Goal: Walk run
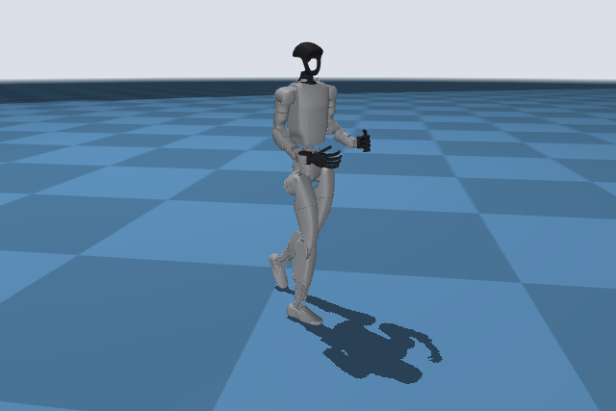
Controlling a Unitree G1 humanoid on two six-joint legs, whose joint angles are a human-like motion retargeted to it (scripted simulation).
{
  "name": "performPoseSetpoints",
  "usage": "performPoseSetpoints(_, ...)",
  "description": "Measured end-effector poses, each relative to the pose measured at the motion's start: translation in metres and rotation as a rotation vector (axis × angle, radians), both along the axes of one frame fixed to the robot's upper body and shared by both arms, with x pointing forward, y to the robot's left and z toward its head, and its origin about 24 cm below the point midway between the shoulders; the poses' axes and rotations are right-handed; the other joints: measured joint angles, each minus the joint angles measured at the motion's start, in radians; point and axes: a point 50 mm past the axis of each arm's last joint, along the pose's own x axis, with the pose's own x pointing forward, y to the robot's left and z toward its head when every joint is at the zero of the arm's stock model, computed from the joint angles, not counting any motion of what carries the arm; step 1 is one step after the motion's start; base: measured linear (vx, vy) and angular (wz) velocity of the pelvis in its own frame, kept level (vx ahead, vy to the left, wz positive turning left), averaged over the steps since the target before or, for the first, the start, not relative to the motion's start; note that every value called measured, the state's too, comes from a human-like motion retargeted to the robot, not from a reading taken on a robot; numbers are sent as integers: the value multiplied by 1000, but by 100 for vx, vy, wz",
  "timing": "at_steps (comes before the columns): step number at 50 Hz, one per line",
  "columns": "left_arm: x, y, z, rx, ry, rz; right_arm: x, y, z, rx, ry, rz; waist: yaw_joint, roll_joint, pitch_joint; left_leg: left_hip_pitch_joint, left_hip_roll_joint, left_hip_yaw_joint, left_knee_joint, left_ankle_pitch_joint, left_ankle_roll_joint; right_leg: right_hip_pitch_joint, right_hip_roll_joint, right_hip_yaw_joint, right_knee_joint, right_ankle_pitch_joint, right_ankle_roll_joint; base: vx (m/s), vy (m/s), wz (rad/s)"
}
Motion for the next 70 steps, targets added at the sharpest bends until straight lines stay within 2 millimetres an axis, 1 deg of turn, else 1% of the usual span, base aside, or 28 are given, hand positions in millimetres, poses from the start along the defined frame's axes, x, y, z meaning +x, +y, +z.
performPoseSetpoints(3, -34, -7, -41, -36, 181, 119, 9, -4, -5, -52, 20, 37, -18, 1, -20, -143, 113, 224, 233, 141, -4, 73, -29, -56, -27, -36, -10, 69, -26, 88)
performPoseSetpoints(7, -71, -18, -73, -33, 369, 197, 16, -10, 0, -127, -21, 26, -32, -7, -13, -262, 193, 376, 279, -52, 72, 179, -71, -189, -116, -5, -14, 54, -19, 132)
performPoseSetpoints(10, -93, -11, -82, 59, 436, 200, 18, -11, 7, -133, -64, 33, 72, -34, 13, -377, 87, 338, 186, -138, -1, 236, -49, -211, -177, 36, -17, 41, -23, 9)
performPoseSetpoints(13, -100, 2, -84, 163, 445, 208, 22, -17, 14, -110, -99, 30, 141, -22, 39, -426, 89, 384, -13, -240, -15, 294, 7, -285, -216, 20, -31, 39, -20, 71)
performPoseSetpoints(17, -99, 11, -83, 231, 442, 207, 24, -28, 17, -125, -108, 57, 181, 24, 42, -409, 149, 643, -317, -294, -31, 386, 102, -413, -250, -61, -40, 49, -18, 135)
performPoseSetpoints(20, -89, 7, -84, 216, 439, 205, 23, -36, 15, -170, -104, 70, 151, 61, 30, -351, 110, 836, -511, -312, -77, 452, 163, -540, -251, -104, 1, 53, -13, 215)
performPoseSetpoints(21, -86, 3, -85, 198, 438, 207, 23, -37, 13, -184, -97, 74, 131, 57, 23, -331, 79, 854, -547, -279, 12, 466, 159, -578, -238, -93, 27, 57, -14, 198)
performPoseSetpoints(22, -83, -1, -85, 181, 440, 212, 21, -37, 11, -194, -87, 83, 123, 50, 18, -307, 56, 855, -575, -271, 73, 484, 156, -599, -221, -76, 54, 78, -27, 118)
performPoseSetpoints(25, -81, -10, -88, 134, 455, 225, 15, -26, 2, -191, -53, 132, 162, 10, 14, -218, 48, 799, -591, -368, 80, 522, 144, -551, -104, 99, 163, 92, -30, 12)
performPoseSetpoints(27, -77, -16, -88, 108, 457, 203, 12, -16, -2, -171, -42, 158, 187, 29, 6, -204, 97, 759, -569, -390, 80, 460, 151, -498, 59, 302, 190, 72, 10, 54)
performPoseSetpoints(29, -70, -23, -87, 72, 456, 162, 11, -7, -2, -153, -43, 171, 182, 82, -4, -199, 139, 672, -540, -411, 80, 373, 178, -411, 251, 380, 176, 54, 20, 153)
performPoseSetpoints(32, -58, -39, -85, 10, 448, 84, 8, 0, -3, -121, -38, 156, 182, 147, -8, -192, 164, 520, -519, -405, 80, 267, 229, -254, 411, 302, 108, 41, 15, 230)
performPoseSetpoints(35, -43, -54, -79, -28, 423, 6, 2, -4, -6, -91, -18, 111, 197, 174, -4, -173, 145, 366, -518, -385, 80, 198, 155, -267, 447, 223, -62, 37, 15, 277)
performPoseSetpoints(38, -31, -63, -72, -19, 378, -95, -6, -13, -9, -87, 7, 50, 132, 202, -18, -166, 119, 164, -498, -362, 80, 126, 99, -282, 393, 156, -131, 45, 11, 415)
performPoseSetpoints(42, -18, -65, -65, 58, 325, -218, -16, -21, -14, -82, 45, -20, 55, 187, -36, -149, 59, -54, -476, -332, 80, 48, 165, -108, 187, 150, -50, 44, -11, 415)
performPoseSetpoints(44, -15, -64, -64, 101, 311, -259, -18, -23, -15, -78, 56, -47, 56, 149, -29, -131, 17, -129, -460, -323, 80, 16, 144, -55, 83, 153, -14, 49, -22, 304)
performPoseSetpoints(50, -18, -53, -67, 120, 319, -186, -6, -31, -4, -114, -2, -53, 68, 70, 25, -47, -54, -264, -414, -291, 80, -89, 100, 1, -153, 106, -1, 51, -24, 203)
performPoseSetpoints(53, -32, -44, -78, 75, 392, -80, -2, -31, -2, -121, -17, -26, 25, 66, 37, 13, -70, -310, -394, -247, 80, -105, 114, 73, -216, 93, 115, 81, -22, 155)
performPoseSetpoints(57, -59, -37, -93, 10, 496, 27, -4, -30, -3, -148, -5, 13, -37, 95, 21, 91, -69, -282, -355, -94, 78, -60, 122, 39, -182, 164, 67, 96, -3, 128)
performPoseSetpoints(58, -66, -36, -96, -3, 519, 42, -6, -31, -4, -160, 1, 16, -45, 113, 13, 106, -61, -245, -335, -23, 72, -39, 112, 5, -155, 106, 55, 117, -9, 134)
performPoseSetpoints(60, -79, -34, -101, -9, 557, 40, -12, -34, -7, -171, 20, -4, -43, 145, -8, 83, -24, -179, -242, 157, -40, -22, 108, -8, -82, 31, 27, 93, -22, 152)
performPoseSetpoints(62, -85, -36, -103, 8, 573, 20, -14, -39, -9, -158, 41, -54, -40, 153, -18, 4, 29, -70, -77, 281, -217, 5, 116, -13, -49, -41, 16, 82, -34, 180)
performPoseSetpoints(63, -85, -36, -103, 17, 572, 21, -14, -38, -10, -149, 45, -69, -33, 154, -17, -45, 66, 11, 30, 300, -311, 37, 77, -124, -52, -60, 16, 81, -39, 147)
performPoseSetpoints(64, -85, -36, -102, 24, 565, 27, -13, -38, -10, -144, 44, -80, -27, 138, -22, -88, 92, 91, 100, 306, -320, 67, 51, -174, -65, -75, 12, 73, -36, 126)
performPoseSetpoints(65, -84, -35, -101, 30, 555, 34, -11, -37, -9, -142, 41, -88, -20, 114, -29, -128, 113, 171, 150, 306, -288, 97, 29, -193, -83, -89, 8, 63, -29, 133)
performPoseSetpoints(67, -87, -32, -100, 58, 543, 51, -3, -37, -7, -134, 30, -110, -13, 73, -37, -223, 101, 237, 217, 154, -151, 137, 17, -171, -113, -104, 3, 75, -30, 120)
performPoseSetpoints(68, -90, -30, -100, 76, 543, 68, 2, -36, -6, -132, 20, -121, 2, 59, -35, -271, 110, 289, 239, 102, -117, 160, 7, -199, -131, -103, 2, 83, -34, 60)
performPoseSetpoints(70, -98, -22, -100, 107, 548, 125, 12, -36, 0, -131, -15, -127, 51, 29, -27, -379, 83, 334, 246, 28, -115, 208, -1, -245, -174, -103, -6, 61, -28, -2)
